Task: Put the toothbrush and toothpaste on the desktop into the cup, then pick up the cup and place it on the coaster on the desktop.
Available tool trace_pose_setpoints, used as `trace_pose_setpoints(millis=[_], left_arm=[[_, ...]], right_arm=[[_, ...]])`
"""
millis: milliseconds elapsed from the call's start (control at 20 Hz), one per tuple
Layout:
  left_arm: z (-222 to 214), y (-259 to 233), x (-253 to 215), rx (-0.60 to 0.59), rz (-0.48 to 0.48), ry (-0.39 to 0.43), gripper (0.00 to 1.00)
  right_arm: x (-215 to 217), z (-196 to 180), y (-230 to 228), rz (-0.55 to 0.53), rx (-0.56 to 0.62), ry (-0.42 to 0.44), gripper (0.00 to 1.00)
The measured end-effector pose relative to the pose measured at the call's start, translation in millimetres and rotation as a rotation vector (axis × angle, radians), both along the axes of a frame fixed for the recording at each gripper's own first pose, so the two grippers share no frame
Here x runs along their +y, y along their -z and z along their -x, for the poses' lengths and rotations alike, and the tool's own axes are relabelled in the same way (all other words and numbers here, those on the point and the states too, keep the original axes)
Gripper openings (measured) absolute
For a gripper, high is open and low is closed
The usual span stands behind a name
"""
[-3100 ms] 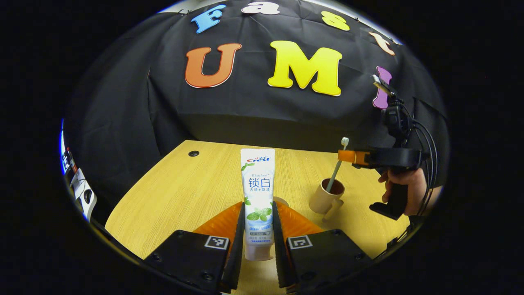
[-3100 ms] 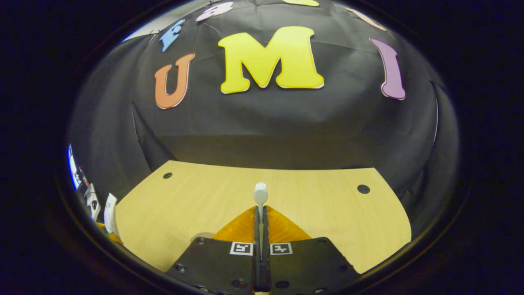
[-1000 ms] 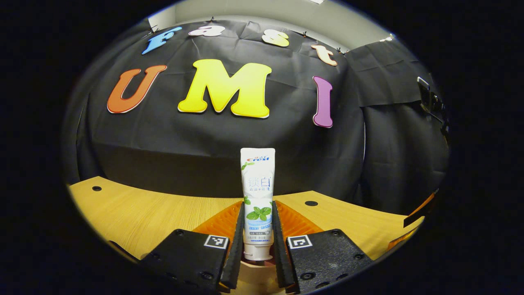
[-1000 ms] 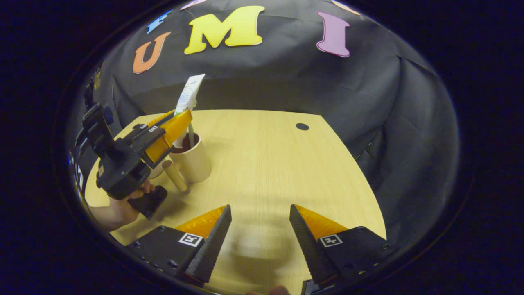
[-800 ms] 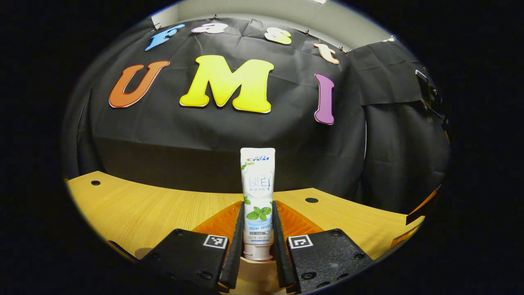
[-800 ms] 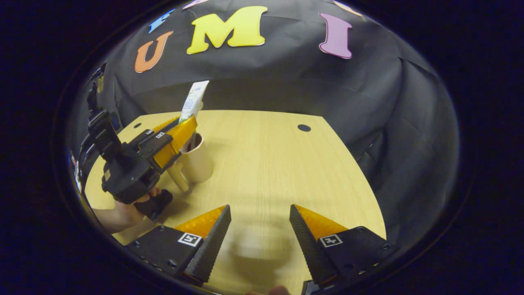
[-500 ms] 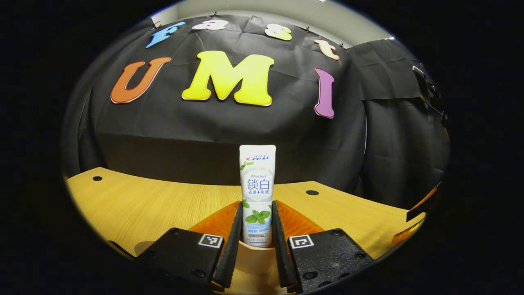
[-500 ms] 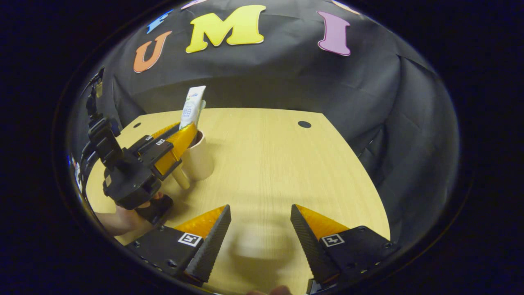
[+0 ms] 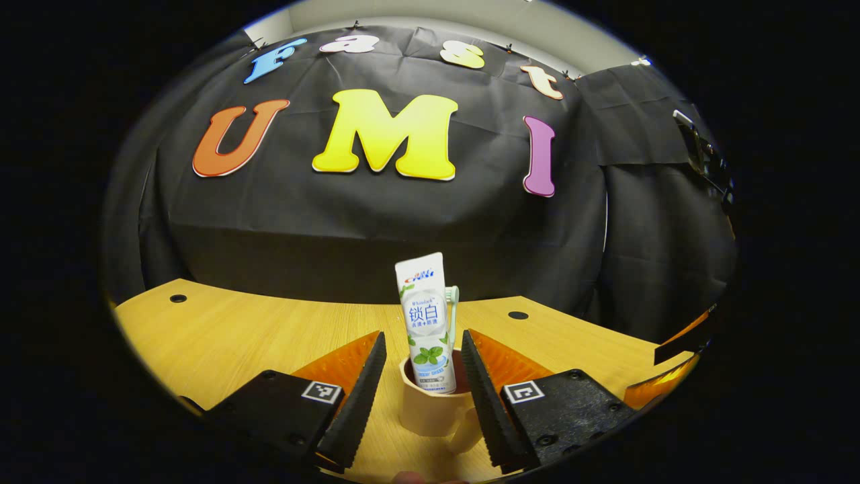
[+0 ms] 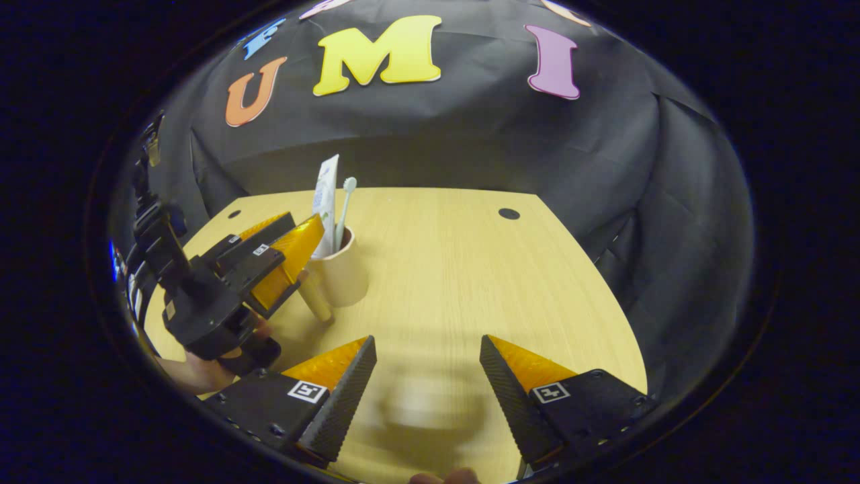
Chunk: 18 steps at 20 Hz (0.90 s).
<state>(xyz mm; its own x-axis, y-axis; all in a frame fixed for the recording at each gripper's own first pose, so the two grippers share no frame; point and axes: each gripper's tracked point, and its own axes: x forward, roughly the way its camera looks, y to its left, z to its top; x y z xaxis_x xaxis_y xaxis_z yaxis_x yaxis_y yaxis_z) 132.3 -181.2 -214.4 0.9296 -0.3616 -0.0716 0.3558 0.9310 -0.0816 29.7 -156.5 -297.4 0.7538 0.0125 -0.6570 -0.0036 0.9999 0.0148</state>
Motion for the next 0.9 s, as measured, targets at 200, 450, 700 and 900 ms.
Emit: trace_pose_setpoints(millis=[200,450,700,900], left_arm=[[22,-31,33,0.034,-0.021,-0.060,0.94],[58,-71,90,0.079,-0.045,-0.166,0.96],[78,-99,138,0.120,-0.046,-0.265,0.96],[84,-121,170,0.110,-0.048,-0.314,0.96]], right_arm=[[19,-12,-25,-0.026,-0.014,0.002,0.95],[71,-31,-46,-0.044,0.033,-0.088,0.94],[111,-53,-39,-0.017,0.170,-0.136,0.94],[127,-73,-14,-0.035,0.322,-0.090,0.94]])
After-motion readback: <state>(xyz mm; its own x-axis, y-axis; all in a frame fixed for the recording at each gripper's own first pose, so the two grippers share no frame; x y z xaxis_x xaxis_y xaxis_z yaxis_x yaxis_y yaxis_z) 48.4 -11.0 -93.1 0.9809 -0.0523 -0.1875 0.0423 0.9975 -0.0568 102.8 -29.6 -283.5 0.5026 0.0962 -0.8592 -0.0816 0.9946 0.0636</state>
